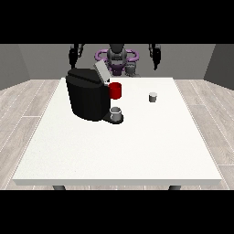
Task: Insert the coffee pod into the coffee machine and close the lid
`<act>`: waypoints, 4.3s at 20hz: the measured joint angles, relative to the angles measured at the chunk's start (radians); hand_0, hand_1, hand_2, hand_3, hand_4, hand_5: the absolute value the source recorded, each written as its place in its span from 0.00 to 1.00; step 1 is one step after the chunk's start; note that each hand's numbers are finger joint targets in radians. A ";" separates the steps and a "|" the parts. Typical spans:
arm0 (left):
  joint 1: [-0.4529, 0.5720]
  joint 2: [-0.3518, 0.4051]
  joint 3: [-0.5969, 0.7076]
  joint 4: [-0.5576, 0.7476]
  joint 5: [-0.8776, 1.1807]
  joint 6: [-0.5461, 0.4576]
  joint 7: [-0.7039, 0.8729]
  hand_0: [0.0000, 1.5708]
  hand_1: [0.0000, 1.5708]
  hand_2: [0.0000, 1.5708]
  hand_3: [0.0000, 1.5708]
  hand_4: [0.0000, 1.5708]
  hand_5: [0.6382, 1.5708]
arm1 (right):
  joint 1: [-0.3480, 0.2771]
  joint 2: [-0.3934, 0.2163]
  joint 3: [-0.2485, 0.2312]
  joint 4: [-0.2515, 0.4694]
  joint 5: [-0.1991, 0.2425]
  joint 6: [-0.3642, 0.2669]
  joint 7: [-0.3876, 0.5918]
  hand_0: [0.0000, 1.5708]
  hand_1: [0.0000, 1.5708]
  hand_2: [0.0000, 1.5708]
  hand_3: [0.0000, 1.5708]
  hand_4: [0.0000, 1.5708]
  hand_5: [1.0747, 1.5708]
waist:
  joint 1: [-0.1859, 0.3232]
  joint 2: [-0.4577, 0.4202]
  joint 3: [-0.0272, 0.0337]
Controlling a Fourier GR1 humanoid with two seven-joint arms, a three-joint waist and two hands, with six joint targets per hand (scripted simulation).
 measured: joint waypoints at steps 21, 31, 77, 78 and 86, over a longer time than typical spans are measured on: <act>-0.187 0.228 0.178 0.239 0.019 -0.180 -0.052 0.00 0.00 0.00 0.00 0.00 1.00 | -0.029 0.111 -0.049 -0.015 -0.026 -0.101 -0.121 0.00 0.00 0.00 0.00 0.12 1.00 | -0.074 0.108 -0.0108; -0.324 0.266 0.205 0.530 -0.070 -0.161 -0.113 0.00 0.00 0.00 0.00 0.00 1.00 | -0.098 0.117 -0.030 -0.029 -0.028 -0.116 -0.081 0.00 0.00 0.00 0.00 0.21 1.00 | -0.103 0.185 -0.0111; -0.578 0.297 0.075 1.007 -0.580 0.162 -0.299 0.84 0.84 0.91 0.90 0.35 1.00 | -0.216 0.117 -0.070 0.173 -0.021 -0.157 -0.084 0.00 0.00 0.00 0.00 0.27 1.00 | -0.116 0.236 -0.0088; -0.582 0.293 0.072 1.008 -0.584 0.155 -0.300 0.91 0.91 0.93 0.91 0.36 1.00 | -0.217 0.114 -0.074 0.177 -0.023 -0.158 -0.078 0.00 0.00 0.00 0.00 0.26 1.00 | -0.114 0.227 -0.0091; -0.661 0.293 0.060 0.954 -0.575 0.031 -0.329 0.82 0.82 0.87 0.85 0.35 1.00 | -0.228 0.102 -0.101 0.244 -0.044 -0.171 -0.050 0.00 0.00 0.00 0.00 0.29 1.00 | -0.090 0.161 -0.0104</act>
